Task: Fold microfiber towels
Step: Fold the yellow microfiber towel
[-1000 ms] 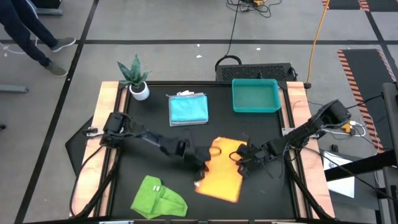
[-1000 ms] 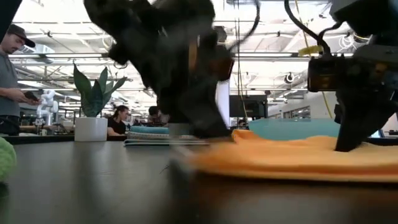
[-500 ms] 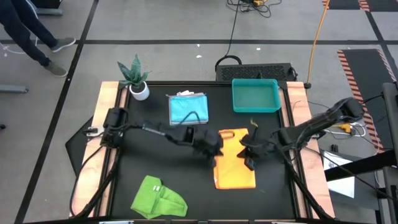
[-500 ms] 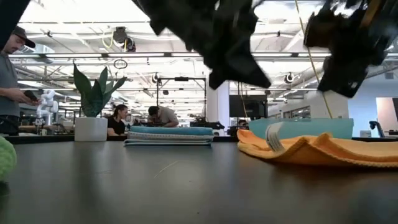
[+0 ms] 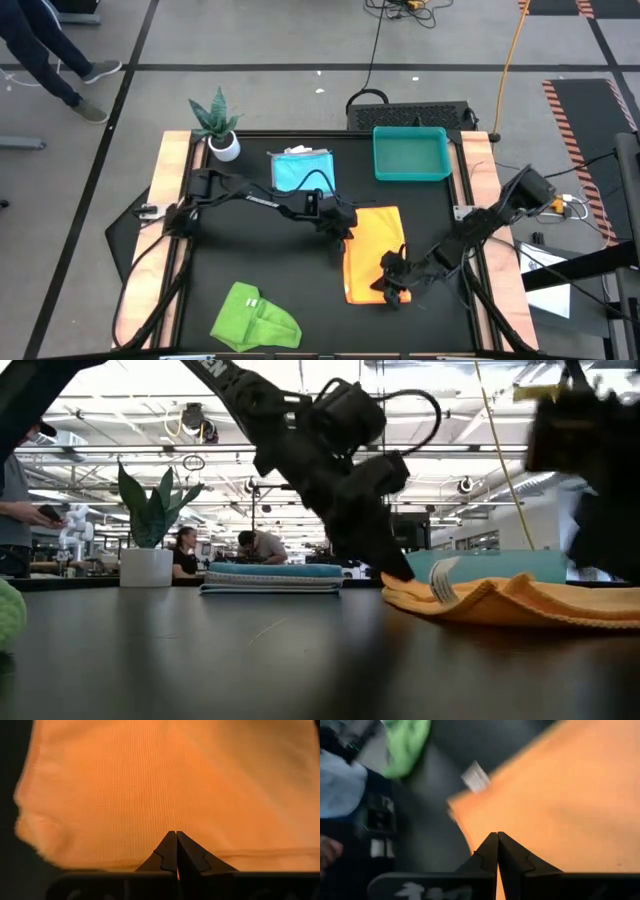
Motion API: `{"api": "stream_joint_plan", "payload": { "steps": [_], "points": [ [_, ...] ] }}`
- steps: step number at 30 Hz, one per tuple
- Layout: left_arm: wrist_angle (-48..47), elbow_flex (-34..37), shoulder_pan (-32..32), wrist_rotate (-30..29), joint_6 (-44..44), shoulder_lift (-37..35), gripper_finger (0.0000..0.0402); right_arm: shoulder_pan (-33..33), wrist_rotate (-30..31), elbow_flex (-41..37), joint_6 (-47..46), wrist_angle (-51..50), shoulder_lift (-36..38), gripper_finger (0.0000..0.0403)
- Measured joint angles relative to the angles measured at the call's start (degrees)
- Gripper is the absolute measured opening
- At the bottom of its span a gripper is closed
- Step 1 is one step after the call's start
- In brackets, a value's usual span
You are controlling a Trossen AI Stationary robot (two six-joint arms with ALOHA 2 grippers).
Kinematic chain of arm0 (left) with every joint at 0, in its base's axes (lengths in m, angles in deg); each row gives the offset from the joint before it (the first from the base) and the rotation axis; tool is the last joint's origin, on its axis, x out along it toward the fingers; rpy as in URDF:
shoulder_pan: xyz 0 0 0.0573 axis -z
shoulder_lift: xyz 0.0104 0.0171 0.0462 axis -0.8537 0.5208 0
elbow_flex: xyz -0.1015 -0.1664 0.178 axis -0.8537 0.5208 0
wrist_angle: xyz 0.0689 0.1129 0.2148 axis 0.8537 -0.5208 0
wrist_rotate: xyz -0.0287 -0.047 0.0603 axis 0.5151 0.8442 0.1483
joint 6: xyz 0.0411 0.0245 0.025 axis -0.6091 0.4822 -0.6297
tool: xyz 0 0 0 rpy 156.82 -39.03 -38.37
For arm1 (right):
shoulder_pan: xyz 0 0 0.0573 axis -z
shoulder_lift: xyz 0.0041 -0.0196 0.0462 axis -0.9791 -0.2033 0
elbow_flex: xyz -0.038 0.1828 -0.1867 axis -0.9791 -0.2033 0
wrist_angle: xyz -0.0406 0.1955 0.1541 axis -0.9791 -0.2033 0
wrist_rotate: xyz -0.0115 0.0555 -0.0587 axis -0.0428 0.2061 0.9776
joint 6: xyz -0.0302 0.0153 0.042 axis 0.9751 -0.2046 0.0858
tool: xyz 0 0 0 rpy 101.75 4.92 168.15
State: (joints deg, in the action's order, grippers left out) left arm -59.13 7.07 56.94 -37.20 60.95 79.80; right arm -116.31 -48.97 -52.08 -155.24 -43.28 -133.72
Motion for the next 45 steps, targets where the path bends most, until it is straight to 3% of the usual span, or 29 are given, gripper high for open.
{"api": "stream_joint_plan", "payload": {
  "steps": [5,10,14,17,20,24,28,33,37,41,45],
  "points": [
    [-2.0,0.0,2.1,-0.2,3.1,1.4,0.0001,-0.9,-7.8,0.0,-2.7,-8.0,-0.5,0.0000],
    [-0.6,-0.1,8.4,0.7,8.9,1.5,0.0001,-1.0,-14.2,0.2,-2.7,-17.5,3.5,0.0000],
    [1.5,-1.6,13.5,2.1,12.5,0.6,0.0001,-1.0,-15.6,0.0,-2.6,-28.4,9.9,0.0000],
    [-0.7,-3.5,15.3,-2.2,10.4,-2.9,0.0000,-1.0,-14.6,-0.2,-1.5,-32.1,15.5,0.0000],
    [-5.7,-4.0,15.3,-6.1,4.8,-7.1,0.0001,-1.0,-14.0,0.0,-0.2,-31.0,20.0,0.0000],
    [-15.5,-3.9,14.5,-6.4,-6.1,-10.1,0.0001,-1.9,-10.1,0.0,1.8,-23.1,20.8,0.0000],
    [-23.6,-3.9,14.3,-7.2,-12.7,-9.8,0.0000,-1.5,-4.3,0.0,3.9,-14.7,15.7,0.0000],
    [-27.9,-3.6,11.5,-11.2,-10.0,-7.8,0.0000,2.3,-1.1,0.0,5.7,-5.9,8.7,0.0000],
    [-23.5,-0.1,5.6,-2.3,-4.7,-11.4,0.0000,4.2,-1.9,0.0,8.0,-0.9,6.6,0.0000],
    [-15.7,5.8,0.4,4.3,7.2,-15.2,0.0002,4.5,-2.0,0.0,8.2,-1.3,6.6,0.0000],
    [-13.6,9.0,-1.1,10.4,19.3,-14.5,0.0036,5.2,-2.0,0.0,9.7,-1.3,7.0,0.0000]
  ]
}}
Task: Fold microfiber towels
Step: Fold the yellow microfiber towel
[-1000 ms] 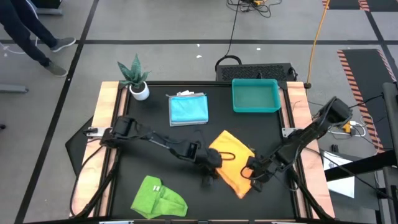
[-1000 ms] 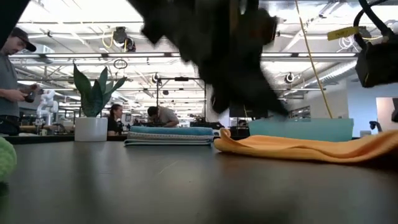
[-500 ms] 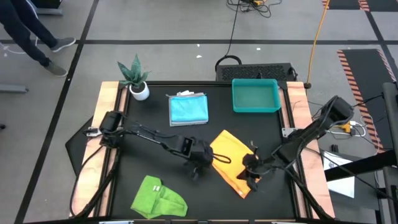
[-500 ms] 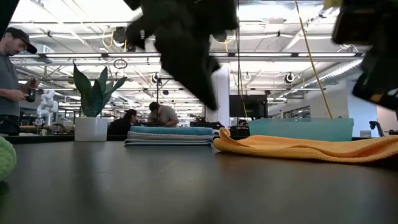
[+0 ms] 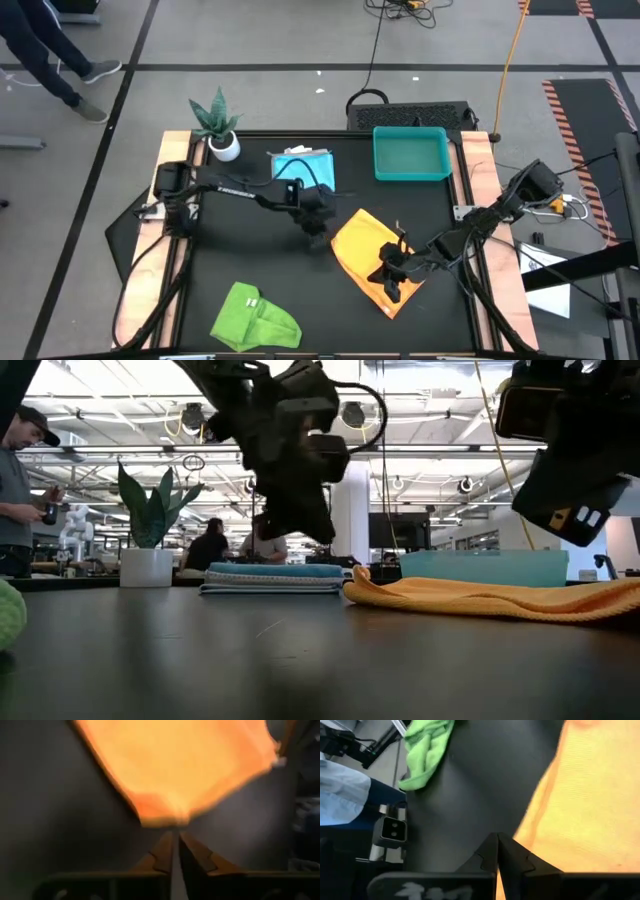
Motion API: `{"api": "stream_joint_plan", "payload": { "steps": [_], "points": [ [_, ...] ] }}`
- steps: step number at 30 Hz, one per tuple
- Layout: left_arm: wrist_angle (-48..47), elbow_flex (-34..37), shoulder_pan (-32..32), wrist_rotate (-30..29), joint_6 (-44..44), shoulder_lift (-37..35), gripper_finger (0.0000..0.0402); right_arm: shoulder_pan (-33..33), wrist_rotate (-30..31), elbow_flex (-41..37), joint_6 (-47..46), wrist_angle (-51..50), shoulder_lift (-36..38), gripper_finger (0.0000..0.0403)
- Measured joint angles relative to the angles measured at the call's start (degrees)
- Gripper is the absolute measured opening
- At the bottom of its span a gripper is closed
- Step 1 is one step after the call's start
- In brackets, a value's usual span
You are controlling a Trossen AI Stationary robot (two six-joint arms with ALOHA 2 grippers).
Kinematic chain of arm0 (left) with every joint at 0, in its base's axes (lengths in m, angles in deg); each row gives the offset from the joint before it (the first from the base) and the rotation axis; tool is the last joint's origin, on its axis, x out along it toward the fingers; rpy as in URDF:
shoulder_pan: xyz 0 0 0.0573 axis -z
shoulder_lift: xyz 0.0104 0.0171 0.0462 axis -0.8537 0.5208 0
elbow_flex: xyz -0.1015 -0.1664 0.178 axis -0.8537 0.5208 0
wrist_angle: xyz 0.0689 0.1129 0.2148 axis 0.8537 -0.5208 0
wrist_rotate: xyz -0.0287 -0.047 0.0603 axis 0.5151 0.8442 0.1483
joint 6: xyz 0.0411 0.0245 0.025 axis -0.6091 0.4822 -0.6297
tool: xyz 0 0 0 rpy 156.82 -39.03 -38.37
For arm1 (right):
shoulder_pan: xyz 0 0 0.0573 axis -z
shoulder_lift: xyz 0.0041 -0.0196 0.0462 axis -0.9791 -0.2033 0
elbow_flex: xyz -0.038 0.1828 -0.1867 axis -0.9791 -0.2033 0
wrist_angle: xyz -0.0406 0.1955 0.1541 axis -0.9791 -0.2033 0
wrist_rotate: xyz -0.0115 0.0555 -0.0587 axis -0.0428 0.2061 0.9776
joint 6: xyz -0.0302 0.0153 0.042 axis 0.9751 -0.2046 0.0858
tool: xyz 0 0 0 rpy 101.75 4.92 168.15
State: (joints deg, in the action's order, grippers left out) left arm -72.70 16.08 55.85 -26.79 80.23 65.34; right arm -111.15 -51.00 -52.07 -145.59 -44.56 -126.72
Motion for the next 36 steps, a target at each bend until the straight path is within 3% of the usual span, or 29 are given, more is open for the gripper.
{"api": "stream_joint_plan", "payload": {
  "steps": [4,10,14,19,25,36],
  "points": [
    [2.0,1.0,2.0,0.5,-2.7,1.2,0.0104,1.2,0.0,0.0,2.0,-0.4,0.3,0.0000],
    [5.6,0.9,5.7,-9.8,-17.1,1.7,0.0217,3.5,-2.4,0.0,4.6,-0.4,0.3,0.0000],
    [5.2,1.0,7.0,-16.0,-22.2,2.2,0.0260,4.5,-3.4,0.0,6.0,-0.3,0.3,0.0000],
    [5.9,1.0,6.6,-19.5,-23.3,2.7,0.0262,5.8,-4.6,0.0,7.5,-0.1,0.3,0.0000],
    [8.1,1.1,5.3,-16.2,-19.8,7.0,0.0240,8.3,-2.9,0.0,12.4,-1.9,0.0,0.0000],
    [9.7,1.1,4.4,-11.2,-17.9,8.0,0.0231,17.9,-1.7,-1.7,17.2,1.0,-4.6,0.0000]
  ]
}}
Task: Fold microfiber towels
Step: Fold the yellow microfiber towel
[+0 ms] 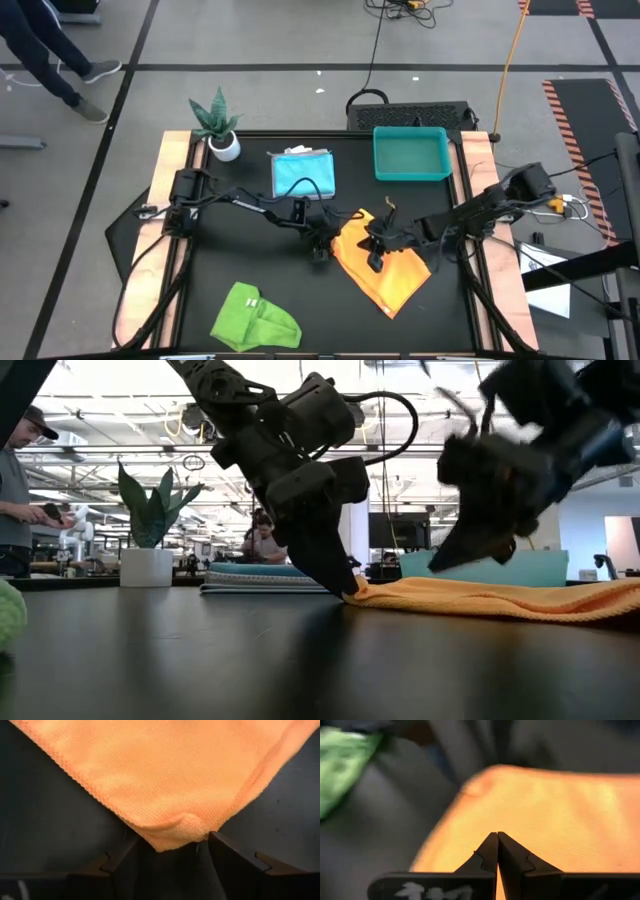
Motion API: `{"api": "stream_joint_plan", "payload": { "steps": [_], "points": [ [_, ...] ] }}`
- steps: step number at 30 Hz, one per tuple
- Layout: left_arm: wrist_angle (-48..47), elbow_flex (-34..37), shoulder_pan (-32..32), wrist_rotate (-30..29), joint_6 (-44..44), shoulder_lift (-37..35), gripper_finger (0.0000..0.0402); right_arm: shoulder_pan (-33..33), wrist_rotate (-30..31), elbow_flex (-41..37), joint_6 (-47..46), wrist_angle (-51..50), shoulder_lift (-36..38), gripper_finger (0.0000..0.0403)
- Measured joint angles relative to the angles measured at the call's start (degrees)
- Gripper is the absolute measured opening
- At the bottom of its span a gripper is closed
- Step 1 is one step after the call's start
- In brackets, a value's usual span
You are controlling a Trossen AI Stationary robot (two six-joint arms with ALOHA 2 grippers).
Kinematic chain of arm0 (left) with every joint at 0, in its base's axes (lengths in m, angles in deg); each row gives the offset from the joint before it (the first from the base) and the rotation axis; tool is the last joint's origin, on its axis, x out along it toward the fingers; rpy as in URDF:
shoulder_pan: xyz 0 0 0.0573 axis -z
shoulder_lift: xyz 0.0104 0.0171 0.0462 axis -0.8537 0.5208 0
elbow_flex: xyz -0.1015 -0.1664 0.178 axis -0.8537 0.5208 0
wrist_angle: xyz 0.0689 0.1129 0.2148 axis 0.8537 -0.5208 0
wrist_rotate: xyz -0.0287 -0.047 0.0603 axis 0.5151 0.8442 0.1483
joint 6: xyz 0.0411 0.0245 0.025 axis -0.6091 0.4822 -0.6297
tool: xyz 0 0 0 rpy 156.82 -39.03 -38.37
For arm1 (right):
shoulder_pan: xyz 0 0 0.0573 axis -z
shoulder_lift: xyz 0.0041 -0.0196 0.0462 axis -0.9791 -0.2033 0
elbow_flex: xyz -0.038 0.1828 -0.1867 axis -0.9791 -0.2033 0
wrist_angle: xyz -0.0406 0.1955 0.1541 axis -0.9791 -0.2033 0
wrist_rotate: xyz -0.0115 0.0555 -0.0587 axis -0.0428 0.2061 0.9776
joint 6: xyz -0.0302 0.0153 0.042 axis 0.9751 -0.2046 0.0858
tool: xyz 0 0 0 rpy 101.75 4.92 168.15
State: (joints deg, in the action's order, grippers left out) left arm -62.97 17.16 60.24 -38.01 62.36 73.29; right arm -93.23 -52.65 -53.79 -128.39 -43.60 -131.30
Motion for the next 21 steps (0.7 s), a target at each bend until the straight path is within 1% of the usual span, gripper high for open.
{"api": "stream_joint_plan", "payload": {
  "steps": [5,10,11,14,16,21],
  "points": [
    [1.5,-0.1,0.0,2.2,1.5,0.9,0.0209,3.5,0.2,-0.9,-0.5,4.3,-2.7,0.0000],
    [3.1,-0.1,0.0,4.7,3.0,1.1,0.0183,6.7,0.1,-1.0,-1.4,3.8,-5.2,0.0000],
    [3.2,-0.1,-0.1,5.6,3.1,1.1,0.0177,7.2,0.0,-0.9,-1.9,3.8,-5.7,0.0000],
    [3.2,0.0,-1.0,11.0,5.3,1.2,0.0160,8.4,-1.2,-1.0,-2.4,4.5,-7.4,0.0000],
    [3.2,0.0,-1.3,13.4,6.6,1.2,0.0150,8.8,-1.3,-0.9,-2.7,4.9,-8.3,0.0000],
    [3.7,0.0,-1.3,14.4,7.4,1.2,0.0134,9.4,-1.3,-0.9,-2.7,6.3,-9.3,0.0000]
  ]
}}
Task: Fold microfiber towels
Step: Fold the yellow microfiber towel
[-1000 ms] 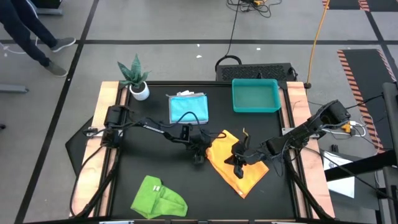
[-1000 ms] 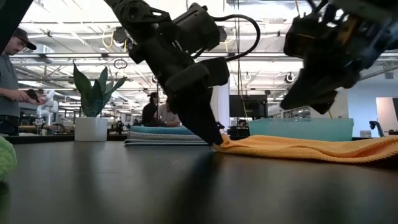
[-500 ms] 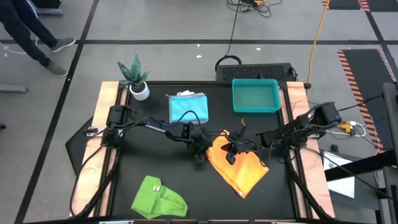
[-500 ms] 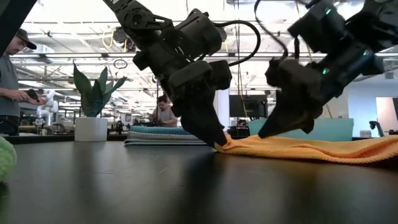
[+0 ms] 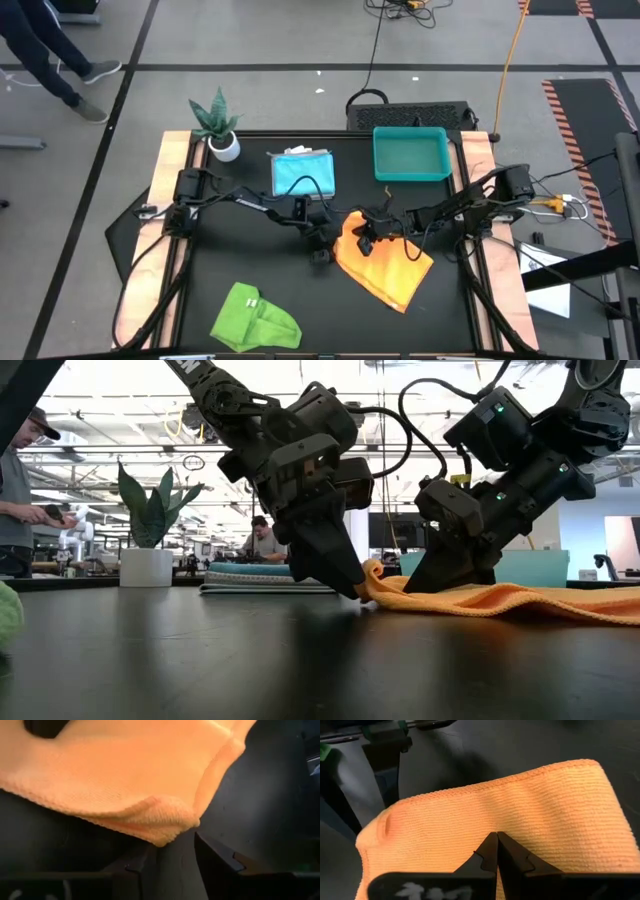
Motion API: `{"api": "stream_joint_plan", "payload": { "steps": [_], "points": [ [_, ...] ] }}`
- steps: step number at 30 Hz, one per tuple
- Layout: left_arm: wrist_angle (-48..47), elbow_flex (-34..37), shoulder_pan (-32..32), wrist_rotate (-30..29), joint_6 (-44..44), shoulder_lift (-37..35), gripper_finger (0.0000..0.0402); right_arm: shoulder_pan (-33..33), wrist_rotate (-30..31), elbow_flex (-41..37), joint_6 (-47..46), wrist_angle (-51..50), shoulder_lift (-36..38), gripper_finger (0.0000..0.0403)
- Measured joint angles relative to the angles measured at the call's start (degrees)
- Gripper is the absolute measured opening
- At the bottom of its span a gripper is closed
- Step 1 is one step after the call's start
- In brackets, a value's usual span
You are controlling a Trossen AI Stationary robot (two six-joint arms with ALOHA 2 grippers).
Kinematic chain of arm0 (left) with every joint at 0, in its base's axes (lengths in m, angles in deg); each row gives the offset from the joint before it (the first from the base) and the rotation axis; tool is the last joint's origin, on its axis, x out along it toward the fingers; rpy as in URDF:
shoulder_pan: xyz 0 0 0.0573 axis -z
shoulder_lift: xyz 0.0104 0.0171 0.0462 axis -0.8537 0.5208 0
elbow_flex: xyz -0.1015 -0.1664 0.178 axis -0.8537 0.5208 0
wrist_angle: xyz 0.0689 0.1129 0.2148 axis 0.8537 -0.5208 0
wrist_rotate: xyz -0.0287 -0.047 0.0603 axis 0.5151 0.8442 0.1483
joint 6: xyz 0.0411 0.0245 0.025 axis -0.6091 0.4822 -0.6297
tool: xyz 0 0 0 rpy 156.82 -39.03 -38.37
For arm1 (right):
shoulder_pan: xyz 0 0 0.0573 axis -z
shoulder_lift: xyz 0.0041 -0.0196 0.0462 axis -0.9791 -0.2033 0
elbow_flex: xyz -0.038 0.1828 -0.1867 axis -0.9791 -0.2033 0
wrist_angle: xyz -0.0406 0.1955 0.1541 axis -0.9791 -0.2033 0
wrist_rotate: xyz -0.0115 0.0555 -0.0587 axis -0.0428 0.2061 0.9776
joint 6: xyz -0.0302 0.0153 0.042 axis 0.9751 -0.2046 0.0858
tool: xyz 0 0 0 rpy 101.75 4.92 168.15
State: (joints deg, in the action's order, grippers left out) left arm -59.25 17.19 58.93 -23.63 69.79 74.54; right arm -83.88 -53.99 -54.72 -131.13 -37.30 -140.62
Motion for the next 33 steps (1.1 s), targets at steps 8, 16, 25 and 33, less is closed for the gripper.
{"api": "stream_joint_plan", "payload": {
  "steps": [8,16,25,33],
  "points": [
    [4.7,0.0,0.1,3.3,0.2,0.0,0.0131,1.2,-0.2,0.0,-0.3,-0.9,-0.1,0.0000],
    [3.7,0.0,-0.2,-1.1,-1.5,0.0,0.0131,1.6,-0.2,-0.1,-0.1,-1.1,-0.1,0.0000],
    [-1.5,-0.1,-0.2,-11.0,-6.0,-0.2,0.0131,1.7,-1.3,-0.1,-0.2,-0.8,-0.1,0.0000],
    [-1.5,-0.1,1.2,-8.2,-7.5,-0.2,0.0131,1.8,-1.5,-0.2,-0.1,-0.8,-0.2,0.0000]
  ]
}}
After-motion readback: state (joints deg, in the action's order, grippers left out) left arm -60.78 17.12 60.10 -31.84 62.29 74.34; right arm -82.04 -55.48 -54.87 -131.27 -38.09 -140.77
